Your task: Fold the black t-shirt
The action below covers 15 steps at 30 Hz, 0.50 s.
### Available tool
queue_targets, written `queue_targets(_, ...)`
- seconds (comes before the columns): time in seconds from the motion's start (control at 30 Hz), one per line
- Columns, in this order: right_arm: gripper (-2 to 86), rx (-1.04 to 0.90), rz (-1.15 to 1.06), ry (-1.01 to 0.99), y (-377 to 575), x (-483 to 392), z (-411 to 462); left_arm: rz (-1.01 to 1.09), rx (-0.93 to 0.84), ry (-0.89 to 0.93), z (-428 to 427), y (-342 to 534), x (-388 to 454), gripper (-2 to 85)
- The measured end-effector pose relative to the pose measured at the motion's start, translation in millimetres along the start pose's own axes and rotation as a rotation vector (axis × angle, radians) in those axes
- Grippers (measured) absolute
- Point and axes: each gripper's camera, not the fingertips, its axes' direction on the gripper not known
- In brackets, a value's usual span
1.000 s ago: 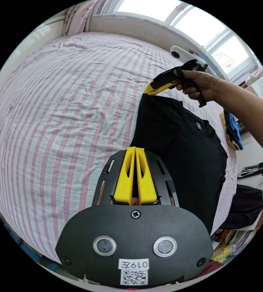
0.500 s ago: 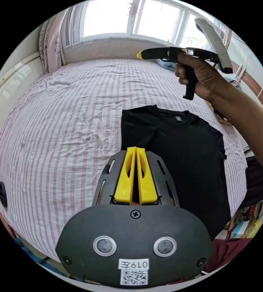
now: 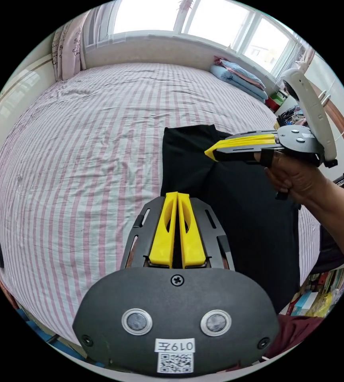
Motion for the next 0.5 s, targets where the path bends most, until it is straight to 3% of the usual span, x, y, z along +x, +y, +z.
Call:
queue_targets(0.27,6.5,-0.009,-0.192,0.060,10.8,-71.5,-18.8,0.063,-0.045,0.012,6.7,10.4,9.0,0.6)
queue_targets(0.5,8.1,0.086,-0.783,0.376,34.2,-164.2,-28.0,0.079,-0.005,0.012,-2.7,12.7,8.5,0.6)
